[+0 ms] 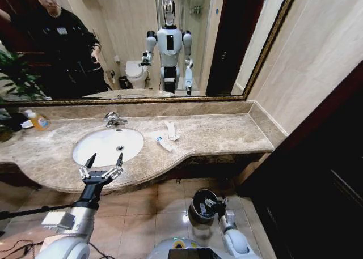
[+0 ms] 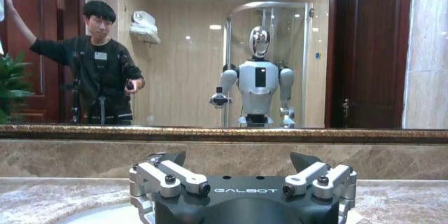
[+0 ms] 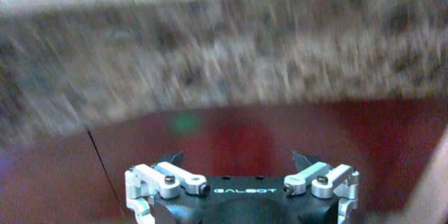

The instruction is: Pick up the trash from the sink and place it in the trash bin.

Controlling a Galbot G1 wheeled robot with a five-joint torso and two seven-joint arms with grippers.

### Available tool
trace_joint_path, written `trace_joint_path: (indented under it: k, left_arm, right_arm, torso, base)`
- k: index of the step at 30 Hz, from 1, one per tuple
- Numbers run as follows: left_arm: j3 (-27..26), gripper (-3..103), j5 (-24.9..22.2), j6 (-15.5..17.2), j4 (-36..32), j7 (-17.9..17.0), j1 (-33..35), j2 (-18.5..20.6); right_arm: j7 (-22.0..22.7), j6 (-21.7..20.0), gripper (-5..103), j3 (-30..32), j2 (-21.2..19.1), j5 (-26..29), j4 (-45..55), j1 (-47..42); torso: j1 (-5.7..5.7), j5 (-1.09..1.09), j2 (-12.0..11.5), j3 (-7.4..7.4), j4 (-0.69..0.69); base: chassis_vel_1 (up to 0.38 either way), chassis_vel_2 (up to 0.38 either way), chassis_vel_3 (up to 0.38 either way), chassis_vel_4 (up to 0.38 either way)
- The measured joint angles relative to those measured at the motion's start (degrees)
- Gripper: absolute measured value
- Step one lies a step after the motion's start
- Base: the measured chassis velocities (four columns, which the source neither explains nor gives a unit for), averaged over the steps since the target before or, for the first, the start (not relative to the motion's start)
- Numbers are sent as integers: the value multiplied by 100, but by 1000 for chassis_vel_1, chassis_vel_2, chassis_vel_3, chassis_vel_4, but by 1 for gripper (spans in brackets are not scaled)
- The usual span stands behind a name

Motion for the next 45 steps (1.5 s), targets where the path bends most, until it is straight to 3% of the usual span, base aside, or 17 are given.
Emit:
trace_joint_path:
  k: [9, 15, 29, 39, 45]
  left_arm:
    - [0, 100, 0, 0, 0, 0, 0, 0]
    - [0, 100, 0, 0, 0, 0, 0, 0]
    - [0, 100, 0, 0, 0, 0, 0, 0]
    - [0, 100, 0, 0, 0, 0, 0, 0]
    - [0, 100, 0, 0, 0, 0, 0, 0]
  right_arm:
    - [-87, -267, 100, -163, -4, -158, 2241, -669]
    - [-218, -637, 100, -311, 20, -287, 2727, -376]
    - [-869, -1851, 100, -683, -171, -204, 1938, 1444]
    - [-810, -2577, 100, -1331, -89, 365, 1283, 2673]
    - [-703, -2757, 100, -1697, 86, 520, 816, 3225]
  torso:
    - [-1, -1, 0, 0, 0]
    - [-1, -1, 0, 0, 0]
    - [1, 0, 0, 1, 0]
    - [1, -1, 0, 1, 0]
    - [1, -1, 0, 1, 0]
  base:
    - [0, 0, 0, 0]
    - [0, 0, 0, 0]
    - [0, 0, 0, 0]
    - [0, 0, 0, 0]
    - [0, 0, 0, 0]
